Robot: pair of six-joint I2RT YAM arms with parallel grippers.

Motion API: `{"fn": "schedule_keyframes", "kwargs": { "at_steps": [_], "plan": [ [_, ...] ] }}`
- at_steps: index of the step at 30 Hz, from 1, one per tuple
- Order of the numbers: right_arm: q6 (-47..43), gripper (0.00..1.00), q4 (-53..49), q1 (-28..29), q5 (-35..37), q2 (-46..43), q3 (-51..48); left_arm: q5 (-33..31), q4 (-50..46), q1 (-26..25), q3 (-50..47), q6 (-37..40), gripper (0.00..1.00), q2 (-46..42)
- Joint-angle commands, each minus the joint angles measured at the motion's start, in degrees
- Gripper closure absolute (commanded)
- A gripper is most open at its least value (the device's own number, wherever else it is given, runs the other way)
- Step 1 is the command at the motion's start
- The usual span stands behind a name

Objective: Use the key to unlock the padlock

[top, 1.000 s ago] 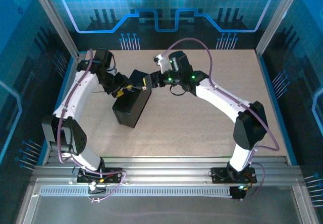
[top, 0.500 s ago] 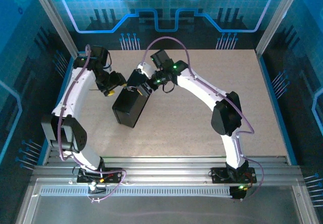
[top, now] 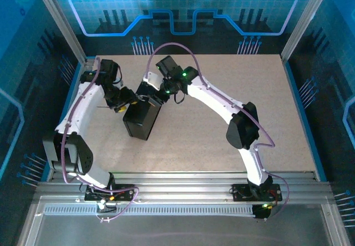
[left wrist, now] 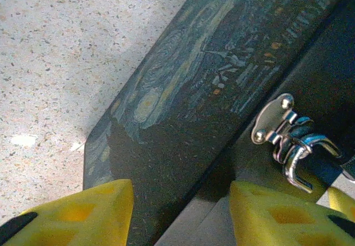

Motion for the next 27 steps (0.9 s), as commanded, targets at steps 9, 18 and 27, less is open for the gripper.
{"fn": "schedule_keyframes", "kwargs": {
  "at_steps": [9, 18, 27],
  "plan": [
    [9.6, 0.74, -6.4, 0.6, 0.0, 2.4, 6.8, 2.2, -1.0, 0.2, -4.7, 1.0, 0.55, 0.5],
    [16.9, 0.52, -4.3, 4.4, 6.1, -3.0, 0.3, 0.8, -0.4, 0.2, -3.8, 0.9, 0.55, 1.2],
    [10.7, 0.4, -9.8, 3.0, 9.3, 1.5, 12.5, 1.1, -0.1, 0.6, -4.3, 1.1, 0.54, 0.7]
  ]
}}
